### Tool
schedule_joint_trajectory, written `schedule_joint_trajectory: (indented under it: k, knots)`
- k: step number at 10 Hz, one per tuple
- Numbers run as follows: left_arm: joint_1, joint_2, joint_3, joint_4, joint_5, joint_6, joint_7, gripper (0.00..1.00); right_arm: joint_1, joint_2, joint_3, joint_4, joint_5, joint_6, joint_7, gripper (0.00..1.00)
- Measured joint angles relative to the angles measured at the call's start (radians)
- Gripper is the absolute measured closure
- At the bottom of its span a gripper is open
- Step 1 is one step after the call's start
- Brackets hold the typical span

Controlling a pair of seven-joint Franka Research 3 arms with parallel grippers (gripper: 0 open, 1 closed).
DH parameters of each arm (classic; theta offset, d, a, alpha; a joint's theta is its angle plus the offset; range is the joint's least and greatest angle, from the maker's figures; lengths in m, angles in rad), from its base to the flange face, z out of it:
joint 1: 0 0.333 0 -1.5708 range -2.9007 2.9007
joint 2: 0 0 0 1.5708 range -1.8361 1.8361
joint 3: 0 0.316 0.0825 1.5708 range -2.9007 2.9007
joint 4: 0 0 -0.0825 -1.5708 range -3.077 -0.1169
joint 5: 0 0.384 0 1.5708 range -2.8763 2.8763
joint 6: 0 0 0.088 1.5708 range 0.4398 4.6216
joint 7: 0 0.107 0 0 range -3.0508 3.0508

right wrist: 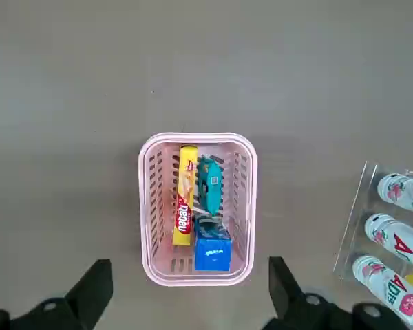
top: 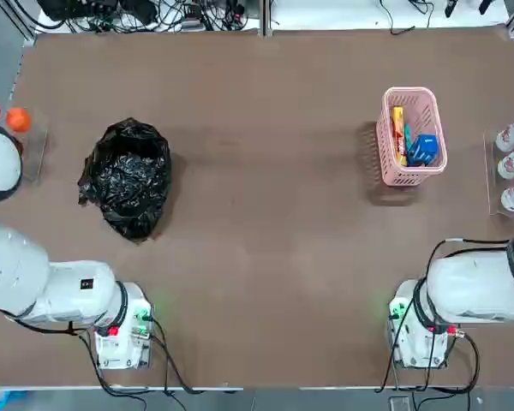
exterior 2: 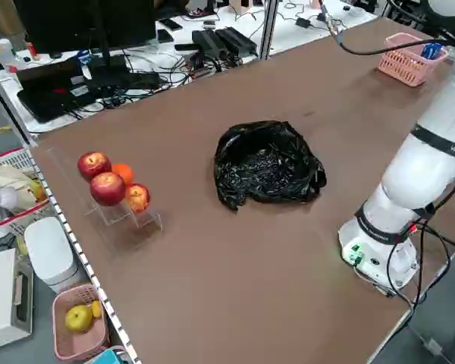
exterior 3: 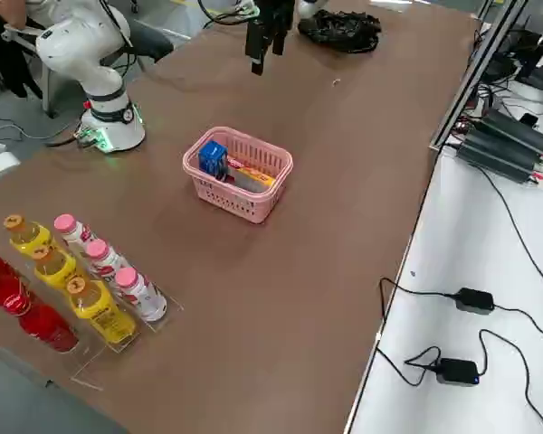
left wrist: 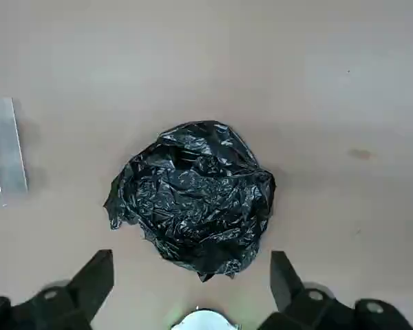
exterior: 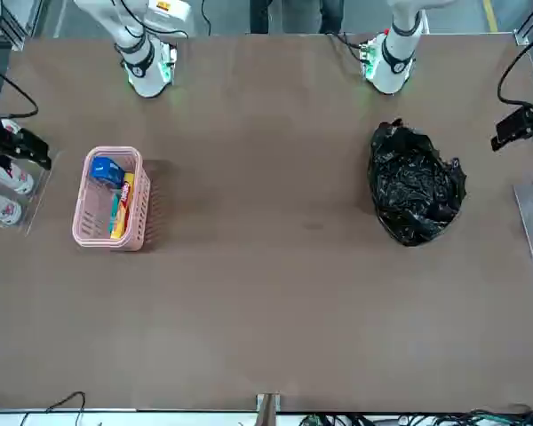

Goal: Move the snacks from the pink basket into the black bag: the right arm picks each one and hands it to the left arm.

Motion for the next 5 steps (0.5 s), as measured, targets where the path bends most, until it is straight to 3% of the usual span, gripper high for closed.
schedule_joint_trajectory:
  k: [5]
  knots:
    - [-0.001, 0.0, -0.001, 0.0, 0.0, 0.0, 0.0, 0.0, 0.001, 0.001, 0.0, -0.019, 0.0, 0.013, 0.0, 0.0]
